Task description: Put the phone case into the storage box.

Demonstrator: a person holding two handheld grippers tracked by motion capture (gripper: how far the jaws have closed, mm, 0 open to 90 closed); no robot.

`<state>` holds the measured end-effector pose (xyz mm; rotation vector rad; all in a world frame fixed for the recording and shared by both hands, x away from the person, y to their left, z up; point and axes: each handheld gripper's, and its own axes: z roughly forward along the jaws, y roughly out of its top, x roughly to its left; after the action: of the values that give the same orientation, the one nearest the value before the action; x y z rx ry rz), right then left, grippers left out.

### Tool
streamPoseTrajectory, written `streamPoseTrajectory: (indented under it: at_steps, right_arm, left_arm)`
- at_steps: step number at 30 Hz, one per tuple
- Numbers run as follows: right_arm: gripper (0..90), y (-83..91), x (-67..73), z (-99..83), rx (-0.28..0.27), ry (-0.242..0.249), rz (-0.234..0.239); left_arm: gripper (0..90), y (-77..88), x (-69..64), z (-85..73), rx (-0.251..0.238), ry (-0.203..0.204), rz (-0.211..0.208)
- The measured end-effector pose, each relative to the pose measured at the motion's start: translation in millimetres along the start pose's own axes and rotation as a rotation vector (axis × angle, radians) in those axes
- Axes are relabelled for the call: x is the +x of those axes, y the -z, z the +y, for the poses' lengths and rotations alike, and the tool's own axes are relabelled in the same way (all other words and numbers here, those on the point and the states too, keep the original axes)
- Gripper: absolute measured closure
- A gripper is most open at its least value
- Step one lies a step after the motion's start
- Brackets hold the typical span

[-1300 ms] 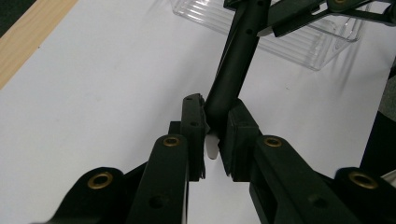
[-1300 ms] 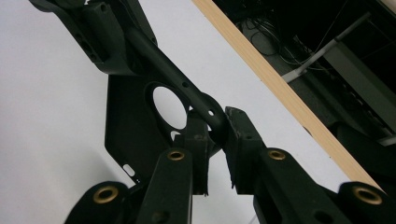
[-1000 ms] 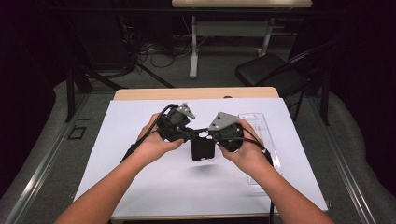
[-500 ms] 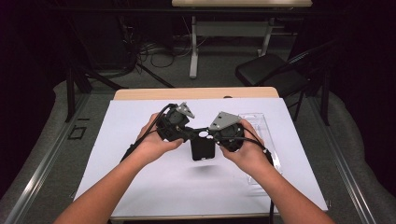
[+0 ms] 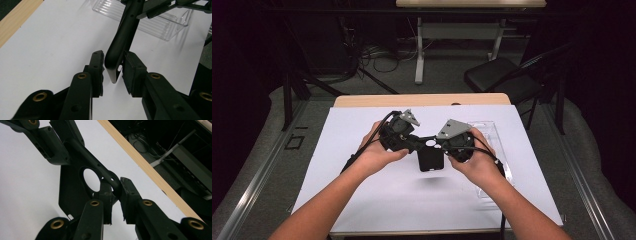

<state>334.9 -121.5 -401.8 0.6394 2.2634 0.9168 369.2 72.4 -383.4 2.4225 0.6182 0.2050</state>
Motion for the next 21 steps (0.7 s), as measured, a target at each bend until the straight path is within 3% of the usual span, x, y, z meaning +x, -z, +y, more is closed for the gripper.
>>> streamPoseTrajectory:
  at_steps: [9,21]
  right_arm:
    - [81.5,1.1,-0.4,1.5,-0.005,0.004,0.002]
    - [81.5,2.0,-0.8,1.9,-0.012,-0.006,0.017]
  left_arm:
    - [67.1,-0.4,0.4,0.5,0.0,-0.002,-0.01]
    - [78.5,-0.4,-0.8,1.0,0.01,-0.016,0.014]
